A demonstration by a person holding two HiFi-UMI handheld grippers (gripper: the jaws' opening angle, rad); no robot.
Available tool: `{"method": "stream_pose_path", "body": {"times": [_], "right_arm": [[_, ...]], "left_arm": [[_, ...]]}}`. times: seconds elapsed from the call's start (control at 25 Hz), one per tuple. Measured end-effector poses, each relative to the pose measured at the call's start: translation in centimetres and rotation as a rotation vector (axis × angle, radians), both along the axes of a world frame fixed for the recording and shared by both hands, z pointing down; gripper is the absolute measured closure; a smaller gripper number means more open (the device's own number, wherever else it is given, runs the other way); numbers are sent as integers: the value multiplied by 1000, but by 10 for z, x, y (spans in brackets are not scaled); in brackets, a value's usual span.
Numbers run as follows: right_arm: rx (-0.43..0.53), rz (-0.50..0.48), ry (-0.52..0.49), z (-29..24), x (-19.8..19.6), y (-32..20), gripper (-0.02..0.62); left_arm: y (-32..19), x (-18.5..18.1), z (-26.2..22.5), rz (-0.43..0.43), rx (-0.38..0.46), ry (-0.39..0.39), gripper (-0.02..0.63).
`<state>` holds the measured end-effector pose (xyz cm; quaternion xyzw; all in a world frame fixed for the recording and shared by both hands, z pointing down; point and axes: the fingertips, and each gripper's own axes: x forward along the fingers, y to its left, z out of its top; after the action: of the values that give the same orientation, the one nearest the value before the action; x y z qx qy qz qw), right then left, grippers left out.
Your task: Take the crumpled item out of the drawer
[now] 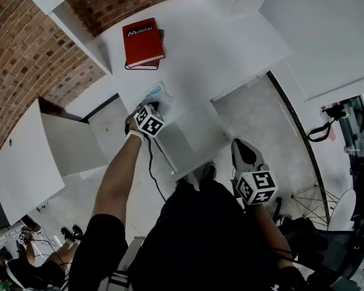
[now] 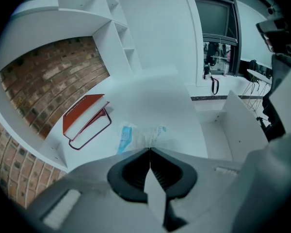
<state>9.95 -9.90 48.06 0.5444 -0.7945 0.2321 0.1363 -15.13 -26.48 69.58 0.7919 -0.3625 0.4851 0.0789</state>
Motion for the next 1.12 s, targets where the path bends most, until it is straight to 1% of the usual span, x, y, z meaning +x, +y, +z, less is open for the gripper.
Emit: {"method": "stream_pose_path", "body": {"times": [0.08, 0.2, 0.32, 0.44, 0.6, 0.88, 1.12], "right_arm": [[-6, 5, -1, 2, 0, 0, 592], [-14, 3, -3, 4, -1, 0, 592], [-26, -2, -12, 9, -4, -1, 592], [-30, -15, -16, 10, -9, -3, 592], [-28, -38, -18, 10, -15, -8, 592], [-10, -87, -36, 4, -25, -16, 592], [22, -113, -52, -6, -25, -29, 592]], "left_arm": [[-1, 1, 2, -2, 1, -1, 598], [-3, 1, 2, -5, 27, -3, 595], [-5, 1, 0, 0, 59, -10, 571], [-5, -3, -4, -17, 90, -4, 522], [-4, -9, -17, -51, 120, 21, 514], [0, -16, -56, -102, 191, 71, 514], [9, -27, -105, -143, 280, 101, 514]]}}
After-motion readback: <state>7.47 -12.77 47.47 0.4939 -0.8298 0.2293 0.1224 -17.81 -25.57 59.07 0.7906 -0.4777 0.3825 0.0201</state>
